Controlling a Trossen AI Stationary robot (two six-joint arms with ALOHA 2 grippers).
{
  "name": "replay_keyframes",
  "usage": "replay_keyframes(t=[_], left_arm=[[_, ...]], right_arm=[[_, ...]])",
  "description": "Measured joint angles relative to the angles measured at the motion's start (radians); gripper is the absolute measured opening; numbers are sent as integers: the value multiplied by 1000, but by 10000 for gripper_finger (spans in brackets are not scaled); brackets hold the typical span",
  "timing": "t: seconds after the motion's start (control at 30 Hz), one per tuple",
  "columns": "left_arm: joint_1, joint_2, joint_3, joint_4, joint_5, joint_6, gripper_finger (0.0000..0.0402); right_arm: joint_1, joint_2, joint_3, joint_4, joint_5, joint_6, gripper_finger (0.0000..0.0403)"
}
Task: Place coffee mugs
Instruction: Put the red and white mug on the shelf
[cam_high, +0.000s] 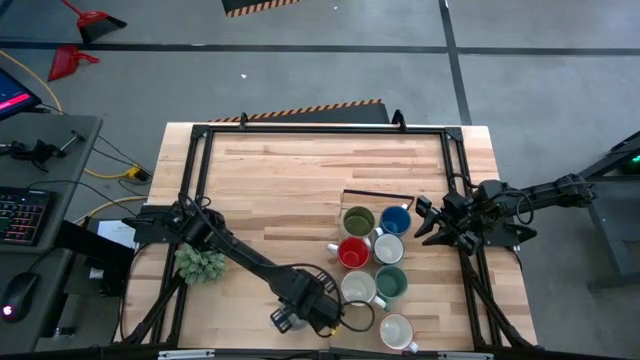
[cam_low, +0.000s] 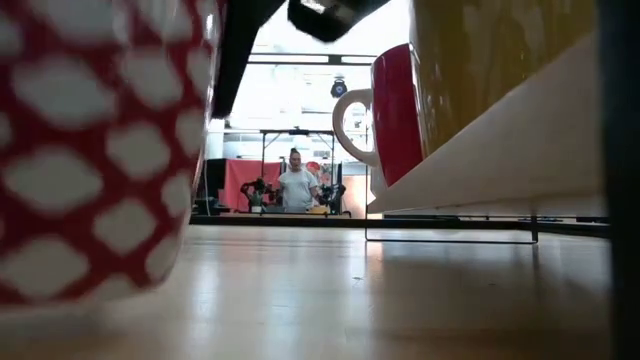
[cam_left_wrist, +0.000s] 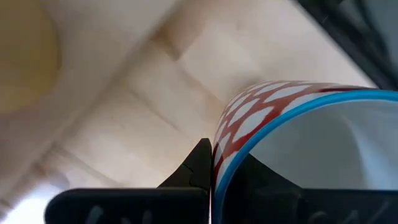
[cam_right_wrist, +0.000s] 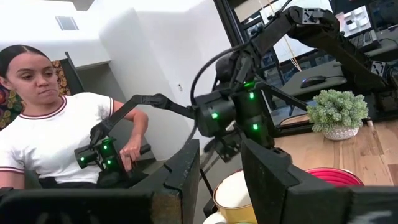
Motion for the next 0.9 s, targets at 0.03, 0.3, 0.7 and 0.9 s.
replay_keyframes(t=[0.03, 0.3, 0.7, 0.9], left_arm=[[0, 2, -2, -5, -4, 0, 9], [-1, 1, 0, 5, -8, -29, 9], [-1, -2, 1, 3, -13, -61, 61], [1, -2, 1, -14, -18, -111, 86]], right_arm=[[0, 0, 0, 0, 0, 0, 108], [0, 0, 0, 0, 0, 0, 108], [0, 0, 0, 0, 0, 0, 108], [0, 0, 0, 0, 0, 0, 108]])
